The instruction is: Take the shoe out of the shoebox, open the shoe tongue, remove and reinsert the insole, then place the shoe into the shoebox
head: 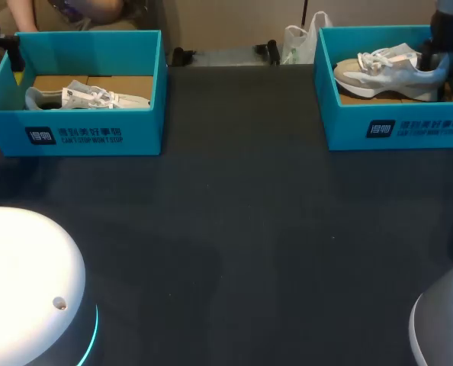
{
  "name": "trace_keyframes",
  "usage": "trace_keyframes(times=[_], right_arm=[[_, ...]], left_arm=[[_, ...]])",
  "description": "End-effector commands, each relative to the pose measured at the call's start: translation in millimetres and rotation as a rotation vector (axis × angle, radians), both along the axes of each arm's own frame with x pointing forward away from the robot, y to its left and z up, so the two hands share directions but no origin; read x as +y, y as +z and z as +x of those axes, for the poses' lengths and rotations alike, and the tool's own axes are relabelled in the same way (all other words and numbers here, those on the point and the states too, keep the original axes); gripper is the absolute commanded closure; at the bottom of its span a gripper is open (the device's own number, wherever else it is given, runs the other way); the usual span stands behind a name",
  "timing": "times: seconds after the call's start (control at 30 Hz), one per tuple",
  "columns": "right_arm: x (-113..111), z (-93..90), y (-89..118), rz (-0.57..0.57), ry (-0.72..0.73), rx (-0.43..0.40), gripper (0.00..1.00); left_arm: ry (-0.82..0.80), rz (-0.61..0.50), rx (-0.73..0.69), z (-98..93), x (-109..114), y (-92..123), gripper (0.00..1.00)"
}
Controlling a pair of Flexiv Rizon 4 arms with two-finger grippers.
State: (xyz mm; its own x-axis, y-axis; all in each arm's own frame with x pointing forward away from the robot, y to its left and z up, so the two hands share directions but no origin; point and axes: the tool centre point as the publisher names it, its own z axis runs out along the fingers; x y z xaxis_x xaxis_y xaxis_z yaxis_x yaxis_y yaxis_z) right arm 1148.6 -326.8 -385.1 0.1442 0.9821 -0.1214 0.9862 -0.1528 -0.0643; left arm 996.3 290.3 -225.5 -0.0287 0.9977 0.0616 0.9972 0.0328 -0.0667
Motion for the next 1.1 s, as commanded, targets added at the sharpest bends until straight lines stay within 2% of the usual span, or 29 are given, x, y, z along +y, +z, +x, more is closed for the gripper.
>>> trace_keyframes(times=[0.03,0.13,0.17,0.23,0.63,0.83,1.1], right_arm=[[0,9.4,-5,0.007,-0.006,0.044,0.48],[0,9.5,-7,0.01,-0.007,0.046,0.55],[0,9.4,-7,0.009,-0.009,0.048,0.64],[0,8.7,-6,0.006,-0.021,0.047,1.0],[-8,8.3,17,-0.035,-0.082,-0.004,1.0],[-17,5.7,41,-0.048,-0.105,-0.05,1.0],[-13,0.1,78,-0.064,-0.093,-0.108,1.0]], left_arm=[[-0.001,0.001,-0.001,-0.7,0,0,0.0],[-0.001,0.001,-0.001,-0.7,0,0,0.0],[-0.001,0.001,-0.001,-0.7,0,0,0.0],[-0.001,0.001,-0.001,-0.7,0,0,0.0],[-0.001,0.001,-0.001,-0.7,0,0,0.0],[-0.001,0.001,-0.001,-0.7,0,0,0.0],[-0.001,0.001,-0.001,-0.7,0,0,0.0]])
